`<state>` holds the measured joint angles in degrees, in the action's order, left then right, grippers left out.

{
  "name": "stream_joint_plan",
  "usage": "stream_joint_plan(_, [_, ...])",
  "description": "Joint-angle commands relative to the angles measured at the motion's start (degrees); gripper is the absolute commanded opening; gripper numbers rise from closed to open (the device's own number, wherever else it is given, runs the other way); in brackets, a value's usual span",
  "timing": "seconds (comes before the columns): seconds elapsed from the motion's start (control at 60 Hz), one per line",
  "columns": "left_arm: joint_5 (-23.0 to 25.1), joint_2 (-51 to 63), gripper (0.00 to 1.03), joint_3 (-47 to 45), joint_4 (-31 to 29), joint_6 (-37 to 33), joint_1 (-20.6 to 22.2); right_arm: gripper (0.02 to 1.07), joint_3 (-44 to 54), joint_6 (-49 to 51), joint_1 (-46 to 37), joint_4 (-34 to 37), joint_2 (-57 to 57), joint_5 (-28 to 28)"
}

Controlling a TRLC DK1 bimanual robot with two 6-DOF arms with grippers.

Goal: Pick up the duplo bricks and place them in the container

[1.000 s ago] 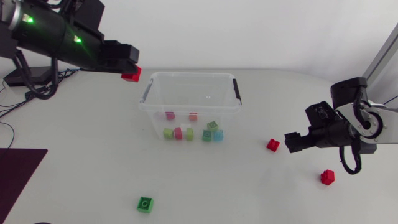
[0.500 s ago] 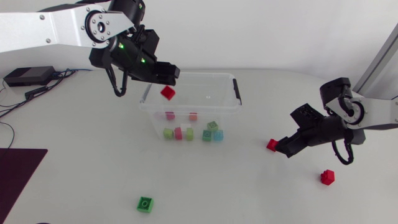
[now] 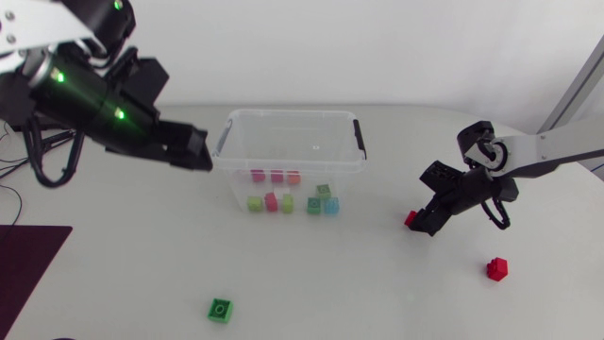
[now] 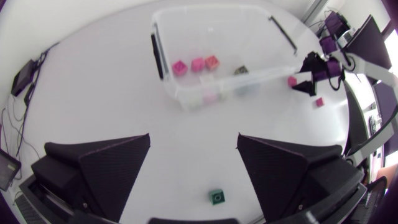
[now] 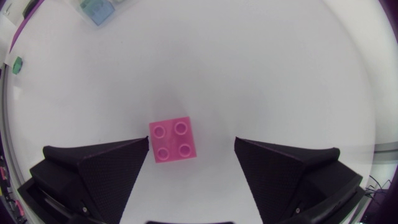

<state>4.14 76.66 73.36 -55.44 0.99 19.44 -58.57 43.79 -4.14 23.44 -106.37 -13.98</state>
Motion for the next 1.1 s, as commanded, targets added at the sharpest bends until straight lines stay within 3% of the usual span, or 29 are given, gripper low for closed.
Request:
stream_joint_plan(0.0, [-0.45,-0.9,0.98,-8.15,-1.6,0.15,1.04,0.95,-0.23,2.18,0.89,1.08,-1.47,-0.61])
stream_joint_plan(0.117, [-0.45,-0.9,0.92,-14.83,-1.43,1.91,2.97,0.78,0.91,3.58,2.03,1.17,-1.39,-0.88])
stream_joint_plan(0.25, [-0.36,1.74,0.9,-19.4,0.24,3.75,6.13,0.37,1.88,4.99,3.0,0.99,-1.56,-0.96])
stream_joint_plan(0.35, [-0.36,4.2,0.84,-21.24,0.77,5.95,10.44,0.26,2.4,4.81,2.65,2.05,-0.68,-1.23])
stream_joint_plan(0.633, [-0.27,10.88,0.84,-22.56,1.56,10.43,16.42,0.21,8.2,1.56,1.68,3.8,11.44,-1.32])
stream_joint_plan(0.983, [-0.01,18.87,0.84,-24.14,4.82,15.35,15.54,0.21,11.46,-5.47,4.23,7.5,26.39,-2.02])
stream_joint_plan(1.083, [1.92,19.93,0.78,-23.62,4.55,15.53,15.1,0.21,10.84,-6.96,4.84,8.2,28.58,-2.02])
